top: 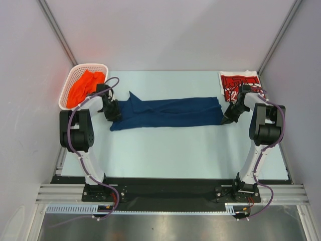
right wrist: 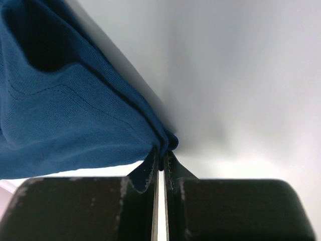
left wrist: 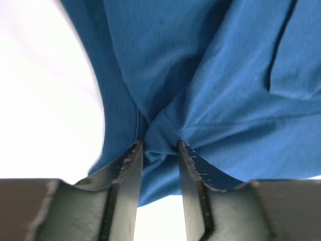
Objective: Fold and stack the t-shirts
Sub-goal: Fold the tshirt
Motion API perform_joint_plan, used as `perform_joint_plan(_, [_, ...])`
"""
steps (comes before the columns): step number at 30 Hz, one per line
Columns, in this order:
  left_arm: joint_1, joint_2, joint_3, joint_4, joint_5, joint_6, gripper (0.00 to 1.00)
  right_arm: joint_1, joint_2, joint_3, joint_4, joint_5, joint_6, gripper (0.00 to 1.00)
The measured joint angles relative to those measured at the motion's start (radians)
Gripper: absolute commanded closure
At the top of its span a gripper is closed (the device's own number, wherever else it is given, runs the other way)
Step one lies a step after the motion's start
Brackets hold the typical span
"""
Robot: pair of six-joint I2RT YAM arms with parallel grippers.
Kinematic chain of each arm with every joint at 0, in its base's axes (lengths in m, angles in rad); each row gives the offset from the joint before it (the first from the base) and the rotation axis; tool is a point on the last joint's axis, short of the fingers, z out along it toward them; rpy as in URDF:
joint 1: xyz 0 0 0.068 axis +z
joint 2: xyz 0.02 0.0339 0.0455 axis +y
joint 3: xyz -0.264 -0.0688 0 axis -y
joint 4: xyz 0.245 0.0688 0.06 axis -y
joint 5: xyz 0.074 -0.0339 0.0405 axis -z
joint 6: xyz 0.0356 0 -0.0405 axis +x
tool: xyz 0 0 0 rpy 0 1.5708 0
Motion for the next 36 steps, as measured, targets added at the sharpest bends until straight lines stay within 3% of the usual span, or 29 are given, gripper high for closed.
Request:
perform_joint_plan(7, [0.000, -0.066, -0.033, -0.029, -0.004, -0.007, 0.42, 0.000, 0.000, 0.000, 0.000, 0.000, 0.000, 1.00])
perform_joint_plan(10, [0.000, -0.071, -0.033, -0.035, -0.011, -0.007, 0.43, 0.000, 0.002, 0.002, -0.002, 0.000, 0.000, 1.00])
perform_joint_plan(19, [0.000, -0.071, -0.047, -0.058, -0.016, -0.006, 0.58, -0.002, 0.006, 0.006, -0.006, -0.004, 0.000, 1.00])
perform_joint_plan(22, [0.000, -0.071, -0.047, -0.062, -0.024, -0.007, 0.67, -0.002, 0.007, 0.006, -0.006, -0.006, 0.000, 1.00])
perform_joint_plan(26, [0.000, -0.071, -0.047, -0.076, -0.044, -0.003, 1.00, -0.002, 0.009, 0.010, -0.010, -0.007, 0.000, 1.00])
perform_joint_plan(31, [0.000, -0.093, -0.053, -0.089, -0.070, 0.000, 1.00, -0.003, 0.013, 0.014, -0.014, -0.007, 0.000, 1.00])
perform_joint_plan(36, [0.000, -0.230, -0.105, -0.077, -0.069, -0.017, 1.00, -0.003, 0.013, 0.014, -0.015, -0.007, 0.000, 1.00])
